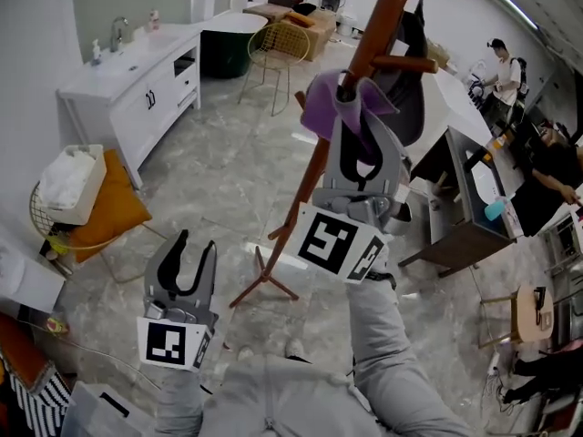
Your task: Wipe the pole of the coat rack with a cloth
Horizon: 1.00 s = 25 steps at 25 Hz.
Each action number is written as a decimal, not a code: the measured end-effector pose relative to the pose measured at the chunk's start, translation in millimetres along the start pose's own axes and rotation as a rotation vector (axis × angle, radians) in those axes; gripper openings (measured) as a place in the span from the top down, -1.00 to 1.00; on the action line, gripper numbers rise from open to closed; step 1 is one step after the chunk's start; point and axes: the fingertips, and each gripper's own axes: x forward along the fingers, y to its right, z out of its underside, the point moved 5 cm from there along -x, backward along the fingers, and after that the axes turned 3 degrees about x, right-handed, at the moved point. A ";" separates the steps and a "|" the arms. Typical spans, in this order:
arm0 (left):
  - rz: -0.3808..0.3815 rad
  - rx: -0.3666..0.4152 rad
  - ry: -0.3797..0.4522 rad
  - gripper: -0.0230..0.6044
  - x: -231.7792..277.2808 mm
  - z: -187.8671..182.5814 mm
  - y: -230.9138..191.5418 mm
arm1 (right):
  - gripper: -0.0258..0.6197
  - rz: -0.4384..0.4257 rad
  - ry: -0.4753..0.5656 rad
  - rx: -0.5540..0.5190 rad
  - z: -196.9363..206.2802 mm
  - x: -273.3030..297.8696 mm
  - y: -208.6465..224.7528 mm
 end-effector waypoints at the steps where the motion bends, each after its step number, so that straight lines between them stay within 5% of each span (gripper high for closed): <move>1: -0.006 -0.001 -0.002 0.35 0.8 1.2 -0.7 | 0.74 -0.013 -0.027 -0.005 7.5 1.9 -5.8; 17: -0.016 -0.017 -0.031 0.35 22.5 15.0 9.2 | 0.74 -0.176 -0.144 0.007 76.4 -12.7 -63.4; 25: 0.000 -0.026 -0.038 0.35 33.5 21.0 16.6 | 0.74 -0.323 -0.224 -0.023 109.8 -37.5 -100.6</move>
